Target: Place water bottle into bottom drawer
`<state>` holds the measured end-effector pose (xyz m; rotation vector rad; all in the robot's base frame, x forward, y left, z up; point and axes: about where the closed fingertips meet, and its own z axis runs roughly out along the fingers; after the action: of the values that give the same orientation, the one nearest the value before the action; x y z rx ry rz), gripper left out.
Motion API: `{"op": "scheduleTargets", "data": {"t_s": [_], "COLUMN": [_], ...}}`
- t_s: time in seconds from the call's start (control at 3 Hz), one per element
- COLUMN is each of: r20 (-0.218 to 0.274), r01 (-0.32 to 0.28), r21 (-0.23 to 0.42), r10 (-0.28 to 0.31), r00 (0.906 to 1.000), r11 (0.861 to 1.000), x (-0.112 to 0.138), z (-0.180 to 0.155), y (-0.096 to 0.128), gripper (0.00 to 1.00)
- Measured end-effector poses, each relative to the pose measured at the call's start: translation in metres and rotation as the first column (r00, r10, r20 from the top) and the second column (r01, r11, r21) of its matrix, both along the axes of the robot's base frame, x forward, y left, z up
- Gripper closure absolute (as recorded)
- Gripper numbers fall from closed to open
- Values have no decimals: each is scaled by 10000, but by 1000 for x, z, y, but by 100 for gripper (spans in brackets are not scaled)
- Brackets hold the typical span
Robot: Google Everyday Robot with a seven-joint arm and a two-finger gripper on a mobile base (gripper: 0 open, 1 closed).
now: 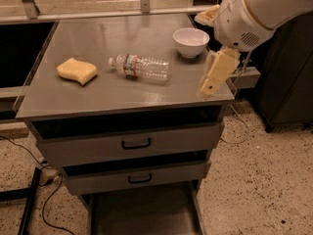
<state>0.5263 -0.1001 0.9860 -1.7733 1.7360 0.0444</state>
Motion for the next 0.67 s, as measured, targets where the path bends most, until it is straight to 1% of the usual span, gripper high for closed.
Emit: {"op": "scheduleTargets", "data": {"t_s": [0.33, 0.67], "r20": [-22, -291], "r01": [-300, -531], "r21": [256, 864], "r10": [301, 558], "r00": [9995, 9980], "r11": [9992, 9948], "x": [10, 33], "z": [-8, -31], "y": [11, 34], "gripper": [0, 0]}}
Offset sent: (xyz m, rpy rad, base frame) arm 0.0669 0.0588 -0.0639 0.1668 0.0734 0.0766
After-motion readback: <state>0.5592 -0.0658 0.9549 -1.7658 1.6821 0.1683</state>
